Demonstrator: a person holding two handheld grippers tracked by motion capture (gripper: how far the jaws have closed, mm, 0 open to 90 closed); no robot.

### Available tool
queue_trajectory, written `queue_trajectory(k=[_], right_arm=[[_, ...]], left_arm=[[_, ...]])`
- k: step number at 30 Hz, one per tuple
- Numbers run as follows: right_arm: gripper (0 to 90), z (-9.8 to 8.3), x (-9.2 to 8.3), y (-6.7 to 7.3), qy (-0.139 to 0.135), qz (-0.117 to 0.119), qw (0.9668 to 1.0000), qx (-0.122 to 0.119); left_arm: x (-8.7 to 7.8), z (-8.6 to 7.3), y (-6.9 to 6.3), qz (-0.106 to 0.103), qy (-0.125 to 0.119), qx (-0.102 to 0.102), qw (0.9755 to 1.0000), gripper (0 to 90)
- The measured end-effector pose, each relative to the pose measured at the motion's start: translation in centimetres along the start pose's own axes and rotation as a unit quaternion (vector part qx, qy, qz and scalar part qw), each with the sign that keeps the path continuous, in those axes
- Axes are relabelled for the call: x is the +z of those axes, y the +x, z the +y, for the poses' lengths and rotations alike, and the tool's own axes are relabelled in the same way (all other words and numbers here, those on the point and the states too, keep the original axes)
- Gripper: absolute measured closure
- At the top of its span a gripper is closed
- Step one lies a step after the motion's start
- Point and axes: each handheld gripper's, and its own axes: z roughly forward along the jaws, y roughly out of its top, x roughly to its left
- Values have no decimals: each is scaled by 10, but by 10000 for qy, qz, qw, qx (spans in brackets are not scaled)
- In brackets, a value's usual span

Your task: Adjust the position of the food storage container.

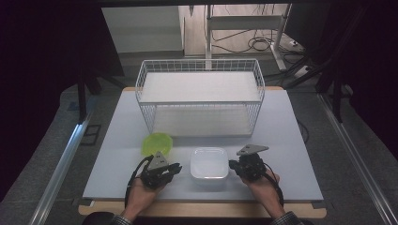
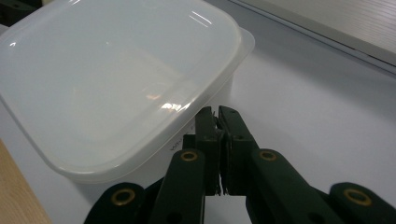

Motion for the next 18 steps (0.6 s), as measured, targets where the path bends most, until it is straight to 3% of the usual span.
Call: queue_trajectory(k=[2, 3, 5, 9, 13, 18], right_arm=[[875, 0, 1, 1, -5, 27, 10000, 0], [877, 1, 3, 5, -30, 91, 10000, -4], [877, 2, 4, 8, -25, 94, 9999, -62], [877, 2, 6, 10, -60, 113, 9999, -111], [834, 2, 4, 8, -54, 86, 9999, -136], [660, -1, -3, -2, -118, -14, 9999, -103]], left_arm=[[2, 1, 3, -3, -34, -50, 10000, 803], [2, 1, 4, -106, -112, -168, 9997, 803], [1, 1, 4, -168, -130, -182, 9996, 803], [2, 2, -1, -223, -104, -74, 9997, 800], [3, 2, -3, -104, -1, 1, 9999, 782], [-4, 1, -2, 89, -59, 14, 9999, 601]])
